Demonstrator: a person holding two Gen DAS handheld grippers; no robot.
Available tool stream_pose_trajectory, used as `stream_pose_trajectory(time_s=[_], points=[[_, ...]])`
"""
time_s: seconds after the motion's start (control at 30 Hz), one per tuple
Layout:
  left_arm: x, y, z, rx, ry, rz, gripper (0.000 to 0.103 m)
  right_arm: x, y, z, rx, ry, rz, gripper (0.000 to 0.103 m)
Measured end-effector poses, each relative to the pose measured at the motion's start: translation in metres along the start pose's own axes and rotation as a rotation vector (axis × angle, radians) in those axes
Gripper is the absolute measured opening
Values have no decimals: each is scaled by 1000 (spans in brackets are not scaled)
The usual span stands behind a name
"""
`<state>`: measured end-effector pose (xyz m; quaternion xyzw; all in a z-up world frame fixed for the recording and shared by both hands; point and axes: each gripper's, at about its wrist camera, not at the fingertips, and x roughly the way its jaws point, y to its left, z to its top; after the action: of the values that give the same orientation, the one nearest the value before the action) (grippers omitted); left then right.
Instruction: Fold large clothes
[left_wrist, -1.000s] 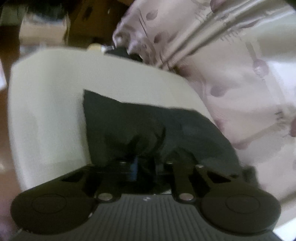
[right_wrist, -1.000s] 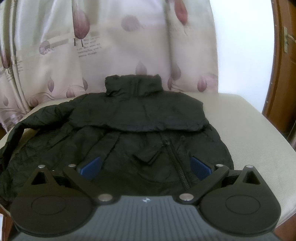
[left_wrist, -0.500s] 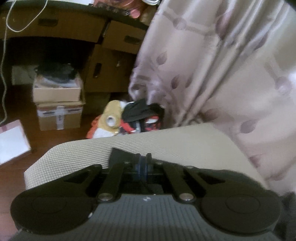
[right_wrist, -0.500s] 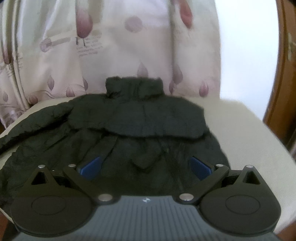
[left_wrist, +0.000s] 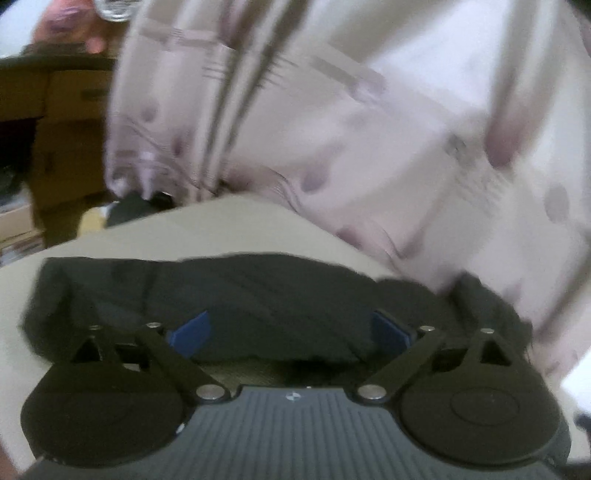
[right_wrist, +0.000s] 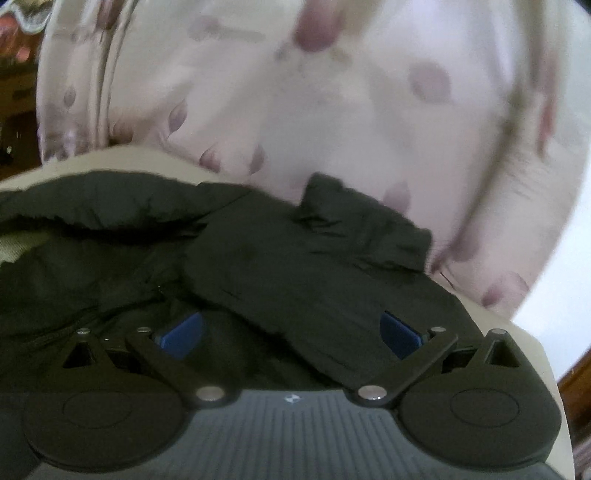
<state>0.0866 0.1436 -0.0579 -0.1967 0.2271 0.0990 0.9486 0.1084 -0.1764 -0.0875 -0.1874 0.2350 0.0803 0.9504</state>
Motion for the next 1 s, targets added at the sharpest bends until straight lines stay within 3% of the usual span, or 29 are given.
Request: stream_pose_trajectory(time_s=[0.2, 0.33, 0.4, 0.47, 0.5, 0.67, 0.83, 1.0], points=[[22, -26, -14, 115, 28, 52, 96, 51, 37, 2, -198, 0, -62, 103], [29, -27, -15, 131, 32, 87, 97, 78, 38, 8, -205, -14, -98, 103], [31, -28, -16, 147, 25, 108, 98, 86, 33, 9, -180, -25, -71, 93], [31, -30, -18, 163, 16, 119, 98, 96, 28, 11, -148, -7, -64, 38], [32, -31, -19, 172, 13, 127, 99, 100, 25, 12, -127, 3, -74, 30], [37, -34, -25, 203, 1, 153, 99, 92, -2, 12, -52, -63, -121, 13], [39, -34, -29, 224, -2, 176, 100, 59, -56, 14, 37, -144, -223, 7], [38, -36, -33, 246, -16, 197, 100, 18, -136, 2, 160, -184, -363, 6]])
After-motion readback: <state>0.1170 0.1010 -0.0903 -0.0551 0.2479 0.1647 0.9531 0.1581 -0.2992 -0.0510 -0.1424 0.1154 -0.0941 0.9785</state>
